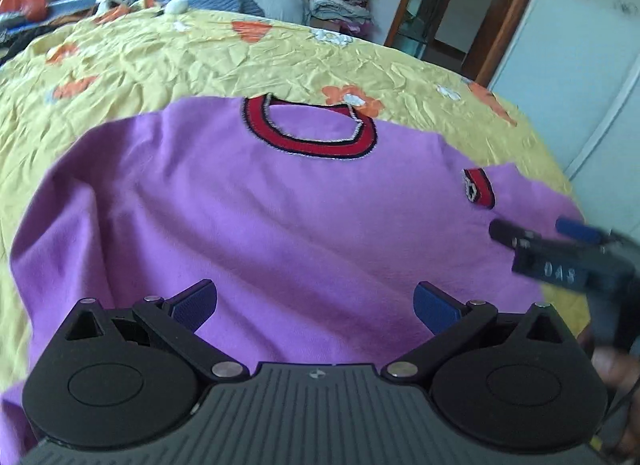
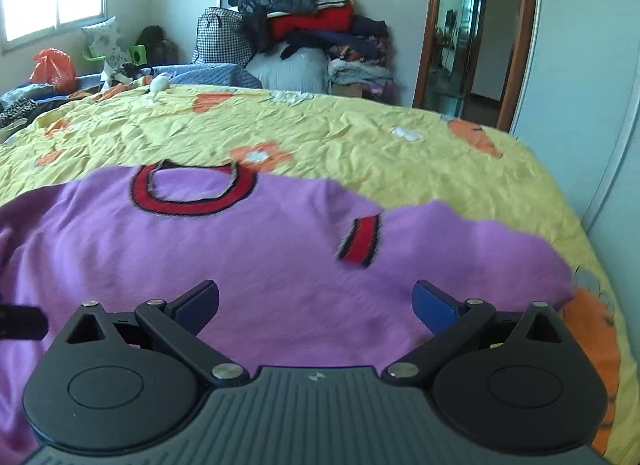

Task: Fold small clothes
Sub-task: 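Move the right gripper to the sweater's sleeve cuff and grasp it, then lift the cuff with the right gripper and carry the sleeve across the sweater body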

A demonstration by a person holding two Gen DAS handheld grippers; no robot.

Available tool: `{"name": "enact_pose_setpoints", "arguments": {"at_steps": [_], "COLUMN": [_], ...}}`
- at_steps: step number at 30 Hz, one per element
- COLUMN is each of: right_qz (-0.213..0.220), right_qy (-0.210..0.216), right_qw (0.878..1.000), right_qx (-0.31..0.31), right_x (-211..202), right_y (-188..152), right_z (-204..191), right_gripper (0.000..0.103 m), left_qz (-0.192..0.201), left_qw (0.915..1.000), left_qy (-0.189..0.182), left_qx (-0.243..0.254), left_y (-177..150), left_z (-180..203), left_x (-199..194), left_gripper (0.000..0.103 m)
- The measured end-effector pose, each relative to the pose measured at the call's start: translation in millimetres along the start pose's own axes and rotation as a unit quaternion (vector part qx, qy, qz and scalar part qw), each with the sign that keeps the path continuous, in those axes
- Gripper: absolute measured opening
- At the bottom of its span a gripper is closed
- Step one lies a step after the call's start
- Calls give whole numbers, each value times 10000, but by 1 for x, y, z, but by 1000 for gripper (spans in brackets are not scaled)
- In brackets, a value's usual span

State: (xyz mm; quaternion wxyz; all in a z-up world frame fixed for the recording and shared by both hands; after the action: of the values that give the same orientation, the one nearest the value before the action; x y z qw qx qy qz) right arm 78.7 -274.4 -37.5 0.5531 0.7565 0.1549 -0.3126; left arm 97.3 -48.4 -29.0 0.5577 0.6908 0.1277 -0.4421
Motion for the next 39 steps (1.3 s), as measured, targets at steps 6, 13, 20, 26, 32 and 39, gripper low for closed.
{"name": "enact_pose_setpoints", "arguments": {"at_steps": [6, 13, 20, 26, 32, 39], "right_qz": [92, -67, -278, -202, 308, 777], "right_qy": [61, -341, -392, -261, -490, -1235], "right_qw": [9993, 9870, 9895, 9992, 9958, 9789], "right_qx": [-361, -1570, -1365, -223, 708, 1428], "right_x": [33, 80, 100, 92, 61, 7], "right_y": [12, 22, 30, 41, 55, 65], "right_z": [3, -2, 16, 50, 116, 223], "right_gripper": [103, 101, 53, 8, 7, 7], "left_qz": [-266, -417, -480, -374, -387, -656], "left_qw": [9990, 9968, 9946, 9962, 9970, 9924], "left_qy": [-276, -354, -355, -278, -326, -559], "left_qx": [-244, -591, -851, -737, -583, -874], "left_y": [-3, -16, -24, -24, -24, -36], "left_z": [-2, -15, -27, -23, -13, -9], "left_x": [21, 26, 25, 19, 15, 23], "left_gripper": [103, 103, 103, 103, 103, 103]}}
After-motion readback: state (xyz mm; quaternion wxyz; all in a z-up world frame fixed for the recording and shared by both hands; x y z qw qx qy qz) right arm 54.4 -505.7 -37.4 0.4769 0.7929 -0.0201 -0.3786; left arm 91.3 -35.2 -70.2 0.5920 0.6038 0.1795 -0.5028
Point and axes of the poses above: each gripper's, at about its wrist camera, not at the fingertips, and x roughly the way its jaws point, z to its right, y to its top, the point moved 5 cm from there along x, roughly the way its jaws point, and after that the axes turned 15 degrees about x, right-handed, at the moved point
